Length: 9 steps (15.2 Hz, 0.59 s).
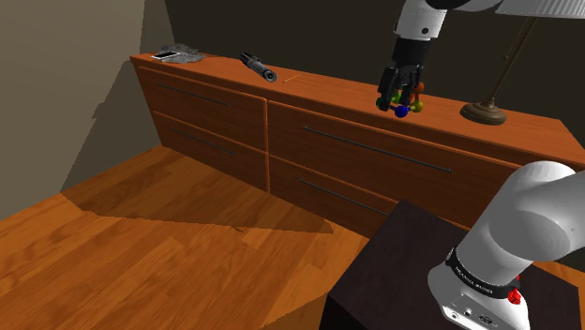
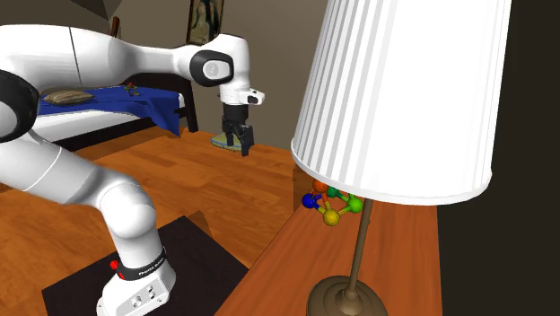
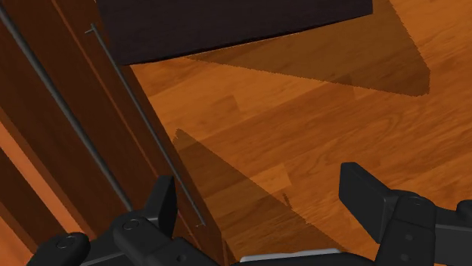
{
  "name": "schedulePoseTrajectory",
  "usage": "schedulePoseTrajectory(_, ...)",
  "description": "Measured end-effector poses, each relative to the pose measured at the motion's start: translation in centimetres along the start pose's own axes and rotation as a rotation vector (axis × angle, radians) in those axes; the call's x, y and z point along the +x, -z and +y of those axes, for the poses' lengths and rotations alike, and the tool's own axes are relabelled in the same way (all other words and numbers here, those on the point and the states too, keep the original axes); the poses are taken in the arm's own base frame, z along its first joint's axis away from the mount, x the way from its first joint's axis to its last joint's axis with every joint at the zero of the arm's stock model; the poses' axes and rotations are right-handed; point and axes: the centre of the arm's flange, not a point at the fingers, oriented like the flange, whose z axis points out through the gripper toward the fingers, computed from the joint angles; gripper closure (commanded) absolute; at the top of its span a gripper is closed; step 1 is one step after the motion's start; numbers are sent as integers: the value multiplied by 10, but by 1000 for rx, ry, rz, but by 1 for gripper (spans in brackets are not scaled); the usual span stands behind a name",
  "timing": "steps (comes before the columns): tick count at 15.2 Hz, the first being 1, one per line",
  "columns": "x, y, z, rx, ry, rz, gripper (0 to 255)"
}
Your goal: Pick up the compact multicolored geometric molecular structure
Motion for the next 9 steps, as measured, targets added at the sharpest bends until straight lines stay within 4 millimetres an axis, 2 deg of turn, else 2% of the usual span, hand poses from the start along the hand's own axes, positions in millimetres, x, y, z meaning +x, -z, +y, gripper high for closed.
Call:
schedulePoseTrajectory(5, 23, 4, 59, 17, -14, 24, 0)
schedulePoseTrajectory(9, 38, 8, 115, 30, -26, 44, 0)
